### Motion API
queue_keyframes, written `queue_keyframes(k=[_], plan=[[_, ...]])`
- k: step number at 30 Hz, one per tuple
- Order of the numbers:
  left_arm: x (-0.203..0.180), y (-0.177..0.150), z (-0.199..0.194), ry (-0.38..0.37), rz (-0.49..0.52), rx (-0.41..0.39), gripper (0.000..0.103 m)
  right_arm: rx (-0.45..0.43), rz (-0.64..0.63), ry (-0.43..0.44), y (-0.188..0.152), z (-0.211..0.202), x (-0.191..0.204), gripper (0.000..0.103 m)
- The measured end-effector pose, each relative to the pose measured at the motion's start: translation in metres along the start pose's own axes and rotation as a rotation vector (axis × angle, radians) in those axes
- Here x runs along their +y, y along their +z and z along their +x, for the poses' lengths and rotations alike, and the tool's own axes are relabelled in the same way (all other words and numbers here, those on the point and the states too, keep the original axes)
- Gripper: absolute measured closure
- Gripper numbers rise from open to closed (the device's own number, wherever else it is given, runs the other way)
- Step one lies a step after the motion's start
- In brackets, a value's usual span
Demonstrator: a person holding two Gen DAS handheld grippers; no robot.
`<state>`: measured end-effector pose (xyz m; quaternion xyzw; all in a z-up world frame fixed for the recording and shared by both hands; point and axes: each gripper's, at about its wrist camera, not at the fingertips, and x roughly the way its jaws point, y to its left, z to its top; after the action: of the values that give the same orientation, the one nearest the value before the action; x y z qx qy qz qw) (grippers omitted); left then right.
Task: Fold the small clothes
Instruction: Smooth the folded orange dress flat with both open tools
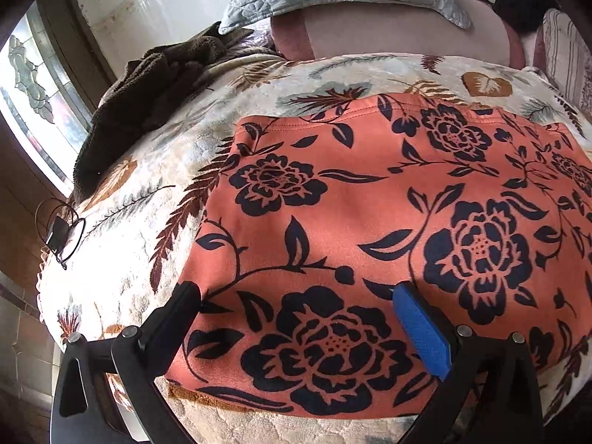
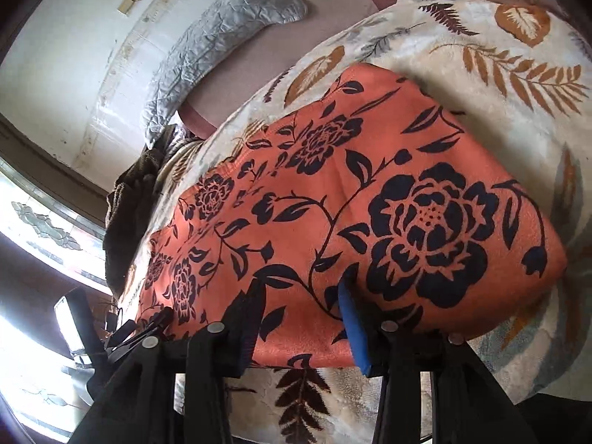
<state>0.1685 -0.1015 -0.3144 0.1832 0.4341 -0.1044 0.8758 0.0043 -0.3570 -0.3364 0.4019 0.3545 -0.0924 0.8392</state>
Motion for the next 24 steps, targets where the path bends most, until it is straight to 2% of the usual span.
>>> queue_keyframes(k=[6,8,13,17,20,24], plan=[[0.01,-0.007,-0.043,-0.039,-0.023,-0.186,0.0,-0.152,-0.024,0.031,-0.006,-0.054,-0.003,0.055],[0.014,-0.012,-0.049,-0.057,-0.023,-0.241,0.0,-0.17,-0.029,0.039,-0.008,-0.067,-0.002,0.05],[0.031,-0.012,-0.039,-0.118,-0.092,-0.216,0.0,-0.185,-0.019,0.04,-0.017,-0.082,-0.003,0.047],[0.038,-0.009,-0.044,-0.1,-0.102,-0.267,0.0,-0.173,-0.046,-0.006,-0.022,-0.077,0.005,0.047],[0.044,-0.008,-0.05,-0.138,-0.118,-0.289,0.0,-0.172,-0.063,-0.022,-0.018,-0.07,0.016,0.047],[0.048,-0.007,-0.056,-0.151,-0.122,-0.314,0.0,-0.153,-0.087,-0.048,-0.014,-0.055,0.032,0.047]])
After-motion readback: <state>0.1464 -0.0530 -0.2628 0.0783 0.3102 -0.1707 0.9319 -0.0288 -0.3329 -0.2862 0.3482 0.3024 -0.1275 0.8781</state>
